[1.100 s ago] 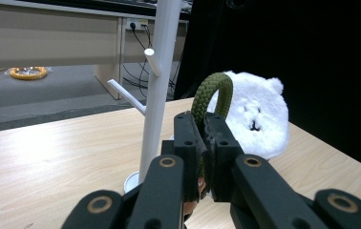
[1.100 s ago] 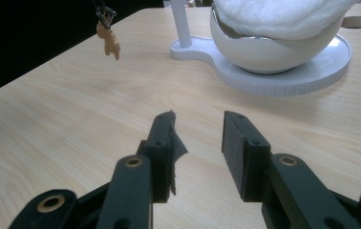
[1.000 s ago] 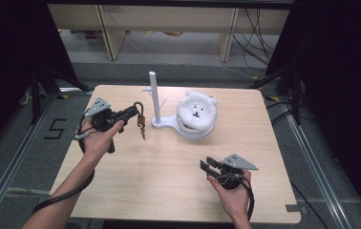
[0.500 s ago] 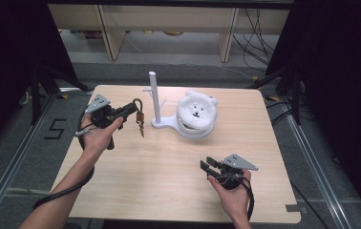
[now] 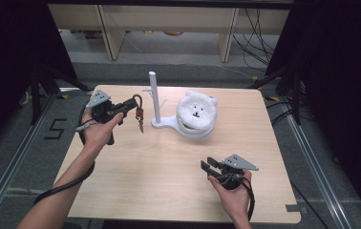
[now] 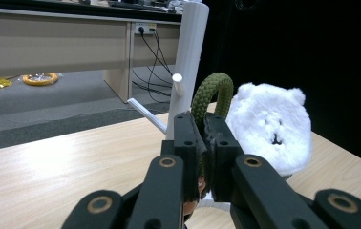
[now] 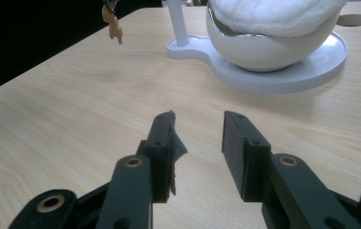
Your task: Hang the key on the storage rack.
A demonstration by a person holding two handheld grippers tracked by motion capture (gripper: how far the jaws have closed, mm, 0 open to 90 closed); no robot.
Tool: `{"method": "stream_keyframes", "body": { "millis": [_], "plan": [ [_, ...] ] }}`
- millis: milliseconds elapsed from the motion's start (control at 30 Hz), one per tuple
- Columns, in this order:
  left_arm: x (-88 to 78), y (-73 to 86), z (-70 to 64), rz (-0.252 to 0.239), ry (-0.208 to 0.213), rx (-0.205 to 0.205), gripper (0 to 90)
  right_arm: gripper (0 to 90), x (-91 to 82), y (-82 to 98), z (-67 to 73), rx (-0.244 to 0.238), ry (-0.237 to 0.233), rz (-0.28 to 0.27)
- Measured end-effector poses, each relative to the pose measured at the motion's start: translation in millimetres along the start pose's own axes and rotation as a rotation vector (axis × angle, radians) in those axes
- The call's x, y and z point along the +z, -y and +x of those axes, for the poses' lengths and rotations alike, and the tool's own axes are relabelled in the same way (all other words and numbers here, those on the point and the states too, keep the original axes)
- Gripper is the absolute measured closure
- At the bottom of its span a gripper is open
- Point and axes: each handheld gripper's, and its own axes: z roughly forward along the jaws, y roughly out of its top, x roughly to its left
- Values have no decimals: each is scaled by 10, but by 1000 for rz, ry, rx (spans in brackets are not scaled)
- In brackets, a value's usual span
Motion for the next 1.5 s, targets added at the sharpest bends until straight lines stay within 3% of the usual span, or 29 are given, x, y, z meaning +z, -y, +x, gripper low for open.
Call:
{"method": "stream_keyframes", "body": {
  "millis": [400,500,533,767,1500],
  "plan": [
    [106,-55,63,21,-53,13,850,656,-15,4,-3,6,4,5],
    [159,-45,98,37,-82,18,850,655,-14,7,12,26,-8,2],
    [171,-41,107,41,-91,19,850,654,-7,7,-11,6,-9,-4],
    [249,-45,165,60,-135,26,850,654,-24,11,-10,12,6,11],
    [357,-72,128,71,-170,52,850,653,9,31,-10,11,-10,-1]
  ]
}}
